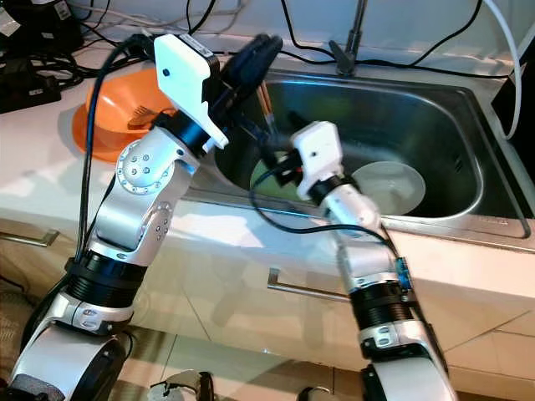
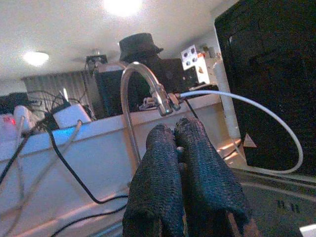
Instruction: Kitchen organization
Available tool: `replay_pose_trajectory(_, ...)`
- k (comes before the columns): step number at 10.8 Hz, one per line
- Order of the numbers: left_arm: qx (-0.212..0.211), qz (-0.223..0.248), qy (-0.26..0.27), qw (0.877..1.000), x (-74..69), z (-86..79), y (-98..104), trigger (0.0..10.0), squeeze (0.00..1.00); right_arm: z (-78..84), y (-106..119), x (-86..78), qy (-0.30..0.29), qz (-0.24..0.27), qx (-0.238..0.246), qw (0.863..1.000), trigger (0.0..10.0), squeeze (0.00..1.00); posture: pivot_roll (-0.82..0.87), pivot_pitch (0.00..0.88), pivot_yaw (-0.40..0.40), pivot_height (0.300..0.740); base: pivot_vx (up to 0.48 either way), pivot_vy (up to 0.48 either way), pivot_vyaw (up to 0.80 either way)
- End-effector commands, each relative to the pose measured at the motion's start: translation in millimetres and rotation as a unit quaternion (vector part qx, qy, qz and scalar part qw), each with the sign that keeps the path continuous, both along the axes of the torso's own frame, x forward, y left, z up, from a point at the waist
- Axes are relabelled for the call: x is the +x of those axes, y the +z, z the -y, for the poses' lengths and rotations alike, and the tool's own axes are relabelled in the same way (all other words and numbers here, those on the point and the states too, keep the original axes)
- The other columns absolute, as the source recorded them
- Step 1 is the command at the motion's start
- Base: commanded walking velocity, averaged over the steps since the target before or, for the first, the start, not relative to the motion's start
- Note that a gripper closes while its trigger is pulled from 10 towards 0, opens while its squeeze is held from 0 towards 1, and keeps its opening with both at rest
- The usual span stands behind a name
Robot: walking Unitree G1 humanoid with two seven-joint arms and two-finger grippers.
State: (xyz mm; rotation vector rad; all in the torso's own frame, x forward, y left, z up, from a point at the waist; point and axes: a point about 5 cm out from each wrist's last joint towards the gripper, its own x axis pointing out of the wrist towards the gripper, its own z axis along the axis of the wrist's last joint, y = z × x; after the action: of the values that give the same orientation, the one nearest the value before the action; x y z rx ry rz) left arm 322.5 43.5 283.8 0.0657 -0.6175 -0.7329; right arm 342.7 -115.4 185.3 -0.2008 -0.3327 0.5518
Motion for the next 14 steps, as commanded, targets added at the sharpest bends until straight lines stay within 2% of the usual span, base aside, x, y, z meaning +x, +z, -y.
replay_pose_trajectory(1,0.005,-0.010,-0.001,1.000,0.4,-2.7,-1,10.0,0.00,-7.0,2,-1.5,0.005,0.007,-0.002,1.000,10.0,0.00,0.11,0.084,0.056,0.740,0.000,0.000,0.00)
replay_pose_trajectory(8,-0.001,-0.053,-0.044,0.998,-1.5,0.3,-5,10.0,0.00,-8.2,5,2.8,-0.023,0.013,0.008,1.000,10.0,0.00,0.11,0.076,0.073,0.740,0.000,0.000,0.00)
replay_pose_trajectory(11,0.013,-0.063,-0.051,0.997,-1.6,2.3,-7,10.0,0.00,-5.9,5,5.9,-0.050,0.014,0.014,0.999,10.0,0.00,0.11,0.075,0.084,0.740,0.000,0.000,0.00)
replay_pose_trajectory(12,0.020,-0.067,-0.054,0.996,-2.7,3.7,-10,10.0,0.00,-4.4,7,7.4,-0.063,0.018,0.024,0.998,9.3,0.00,0.11,0.075,0.087,0.740,0.000,0.000,0.00)
replay_pose_trajectory(13,0.021,-0.069,-0.055,0.996,-2.7,4.0,-10,10.0,0.00,-2.5,9,8.9,-0.071,0.020,0.025,0.997,0.0,0.00,0.11,0.074,0.088,0.740,0.000,0.000,0.00)
replay_pose_trajectory(14,0.021,-0.069,-0.055,0.996,-2.5,3.8,-10,10.0,0.00,-1.2,9,9.5,-0.075,0.021,0.028,0.997,0.0,0.00,0.11,0.072,0.088,0.740,0.000,0.000,0.00)
